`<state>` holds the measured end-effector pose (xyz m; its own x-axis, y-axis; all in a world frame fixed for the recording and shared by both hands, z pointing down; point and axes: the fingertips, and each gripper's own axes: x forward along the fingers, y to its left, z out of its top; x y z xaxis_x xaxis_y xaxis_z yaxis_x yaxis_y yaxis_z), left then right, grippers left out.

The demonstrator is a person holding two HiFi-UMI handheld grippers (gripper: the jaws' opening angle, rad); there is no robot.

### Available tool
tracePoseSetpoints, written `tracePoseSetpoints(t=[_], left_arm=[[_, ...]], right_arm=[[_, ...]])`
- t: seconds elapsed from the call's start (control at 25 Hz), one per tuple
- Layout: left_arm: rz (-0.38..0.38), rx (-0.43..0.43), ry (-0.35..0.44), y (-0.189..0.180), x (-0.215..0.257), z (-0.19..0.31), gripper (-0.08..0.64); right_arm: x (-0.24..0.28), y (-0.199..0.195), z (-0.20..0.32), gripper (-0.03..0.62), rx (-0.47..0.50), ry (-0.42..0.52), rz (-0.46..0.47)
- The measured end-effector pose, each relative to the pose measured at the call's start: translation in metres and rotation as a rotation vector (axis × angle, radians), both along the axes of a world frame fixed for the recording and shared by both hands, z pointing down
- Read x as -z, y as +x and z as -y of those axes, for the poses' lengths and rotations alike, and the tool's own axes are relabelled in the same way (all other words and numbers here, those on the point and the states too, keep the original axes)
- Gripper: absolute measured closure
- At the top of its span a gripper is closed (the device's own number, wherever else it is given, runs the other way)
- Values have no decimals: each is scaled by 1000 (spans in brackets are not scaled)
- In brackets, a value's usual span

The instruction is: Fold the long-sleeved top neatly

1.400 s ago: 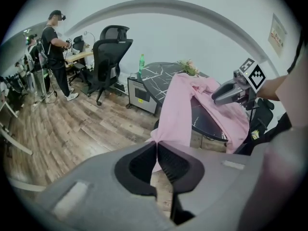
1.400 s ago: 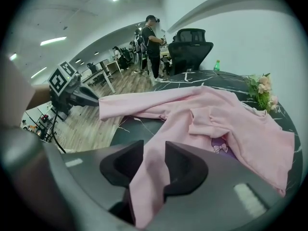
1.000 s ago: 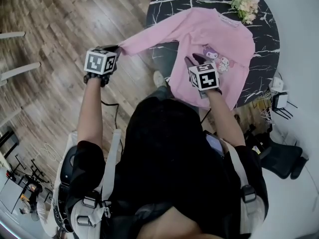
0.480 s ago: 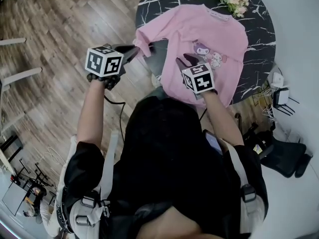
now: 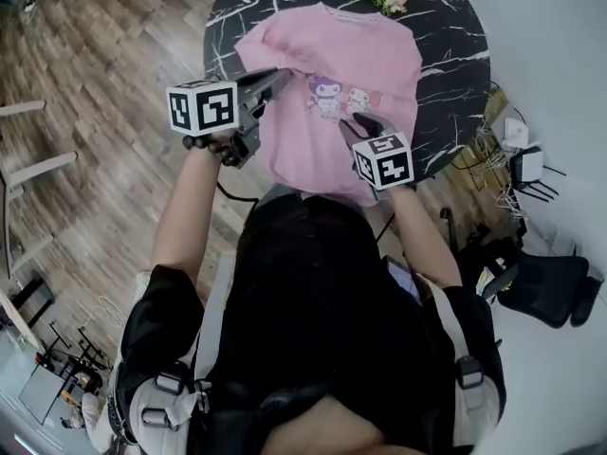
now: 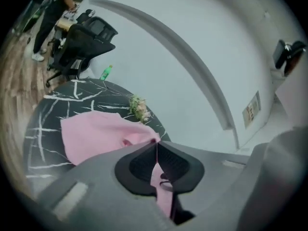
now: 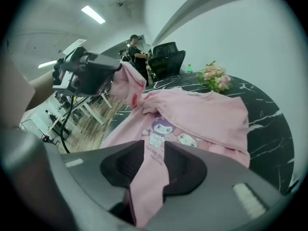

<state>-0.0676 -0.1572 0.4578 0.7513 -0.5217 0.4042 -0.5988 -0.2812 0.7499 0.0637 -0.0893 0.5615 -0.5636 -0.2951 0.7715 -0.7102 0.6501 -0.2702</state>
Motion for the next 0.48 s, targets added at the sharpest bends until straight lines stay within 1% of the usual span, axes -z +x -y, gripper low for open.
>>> tracePoseSetpoints(t=[0.04,0.08,0.12,0.16,0.24,0.32,0.4,0.48], left_arm=[[-43,26,-11,15,2,7,545],[-54,47,-17,28,1,14,545],[-36,61,-18,41,-3,19,545],[-3,65,-17,53,-8,23,545],[64,53,-15,78,-19,26,545],[116,31,-18,102,-29,27,545],[161,20,-22,123,-39,28,545],[185,24,-26,141,-47,31,545]], right_arm=[[-1,15,1,457,-12,-2,-4],[-2,30,2,457,-24,-4,-8],[-3,44,2,457,-37,-6,-10],[-3,57,3,457,-51,-8,-12],[-3,83,3,459,-78,-7,-14],[-1,106,4,459,-101,-2,-14],[1,126,5,459,-119,3,-12],[3,145,6,460,-131,9,-10]])
